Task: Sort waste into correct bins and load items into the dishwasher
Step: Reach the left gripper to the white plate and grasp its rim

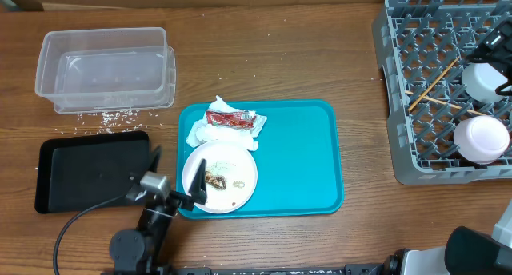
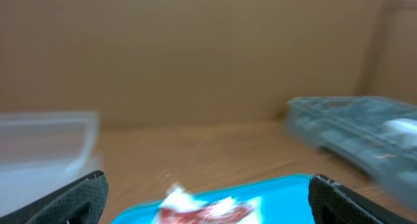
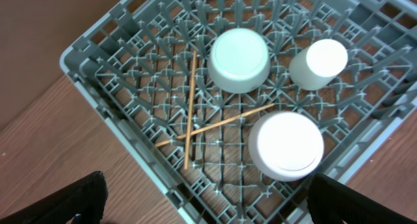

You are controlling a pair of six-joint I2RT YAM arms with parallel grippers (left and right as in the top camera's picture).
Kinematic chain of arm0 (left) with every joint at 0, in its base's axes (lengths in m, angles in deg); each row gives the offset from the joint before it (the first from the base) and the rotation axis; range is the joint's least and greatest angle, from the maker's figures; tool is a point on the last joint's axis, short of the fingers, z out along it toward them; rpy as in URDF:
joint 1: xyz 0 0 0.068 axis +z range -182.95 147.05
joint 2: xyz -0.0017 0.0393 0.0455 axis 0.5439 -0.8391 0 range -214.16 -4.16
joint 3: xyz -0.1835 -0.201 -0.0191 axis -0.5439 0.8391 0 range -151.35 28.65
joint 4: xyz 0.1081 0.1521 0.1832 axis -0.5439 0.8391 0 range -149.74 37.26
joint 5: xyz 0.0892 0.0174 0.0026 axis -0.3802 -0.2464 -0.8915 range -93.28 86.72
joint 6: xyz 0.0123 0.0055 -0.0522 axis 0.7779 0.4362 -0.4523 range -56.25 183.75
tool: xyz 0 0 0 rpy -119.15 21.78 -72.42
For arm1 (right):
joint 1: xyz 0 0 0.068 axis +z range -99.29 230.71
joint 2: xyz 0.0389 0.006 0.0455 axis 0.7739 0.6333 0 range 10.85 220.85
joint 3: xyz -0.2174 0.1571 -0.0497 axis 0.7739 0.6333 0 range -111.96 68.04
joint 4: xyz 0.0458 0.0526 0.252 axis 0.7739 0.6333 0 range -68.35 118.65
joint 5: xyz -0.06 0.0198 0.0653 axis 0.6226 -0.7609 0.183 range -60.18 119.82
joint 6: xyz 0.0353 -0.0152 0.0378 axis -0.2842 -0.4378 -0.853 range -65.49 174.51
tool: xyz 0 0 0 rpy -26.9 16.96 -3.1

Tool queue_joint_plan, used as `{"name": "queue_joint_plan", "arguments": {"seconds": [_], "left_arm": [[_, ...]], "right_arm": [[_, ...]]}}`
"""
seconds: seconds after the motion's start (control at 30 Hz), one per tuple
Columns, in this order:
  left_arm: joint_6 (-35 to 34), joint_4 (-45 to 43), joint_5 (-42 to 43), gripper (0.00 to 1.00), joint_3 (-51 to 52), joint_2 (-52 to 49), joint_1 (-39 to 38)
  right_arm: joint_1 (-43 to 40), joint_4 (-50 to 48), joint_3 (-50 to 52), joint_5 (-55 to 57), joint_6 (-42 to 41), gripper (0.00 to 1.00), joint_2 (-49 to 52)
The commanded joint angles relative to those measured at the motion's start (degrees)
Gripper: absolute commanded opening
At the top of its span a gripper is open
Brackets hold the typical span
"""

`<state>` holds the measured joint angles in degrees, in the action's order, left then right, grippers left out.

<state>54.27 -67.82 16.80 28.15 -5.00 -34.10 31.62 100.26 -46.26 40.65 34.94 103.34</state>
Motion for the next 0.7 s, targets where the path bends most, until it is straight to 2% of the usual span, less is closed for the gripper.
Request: {"name": "queue_joint_plan", "arguments": {"seconds": [0.0, 0.1, 0.17, 0.27, 0.4, 0.5, 0.57, 0.6, 0.67], "left_arm": [[-6.97, -1.36, 11.91, 1.00, -1.73, 0.44, -0.17], [-6.82, 6.16, 10.82, 1.00, -8.83, -2.23, -0.17], [-3.32, 12.11, 10.86, 1.00, -15.58, -7.08, -0.17], [1.84, 23.39, 11.43, 1.00, -28.11, -19.08, -0.17], [12.11, 44.61, 15.45, 1.00, -48.17, -40.19, -0.17], [10.51, 54.58, 22.36, 1.00, -59.56, -52.85, -0.17], [10.82, 56.85, 25.40, 1.00, -64.48, -59.30, -0.96], [10.75, 58.21, 23.12, 1.00, -66.31, -61.55, -1.86], [6.14, 61.81, 9.16, 1.00, -70.18, -66.10, -5.79]], "right_arm": [[0.07, -0.31, -0.13, 2.16, 0.07, 1.00, -0.44], [0.07, -0.31, -0.13, 2.16, 0.07, 1.00, -0.44], [0.07, -0.31, -0.13, 2.16, 0.07, 1.00, -0.44], [0.07, -0.33, -0.13, 2.16, 0.07, 1.00, -0.44], [0.07, -0.31, -0.13, 2.16, 0.07, 1.00, -0.44], [0.07, -0.31, -0.13, 2.16, 0.07, 1.00, -0.44], [0.07, -0.31, -0.13, 2.16, 0.07, 1.00, -0.44], [0.07, -0.33, -0.13, 2.16, 0.07, 1.00, -0.44], [0.07, -0.31, -0.13, 2.16, 0.07, 1.00, -0.44]]}}
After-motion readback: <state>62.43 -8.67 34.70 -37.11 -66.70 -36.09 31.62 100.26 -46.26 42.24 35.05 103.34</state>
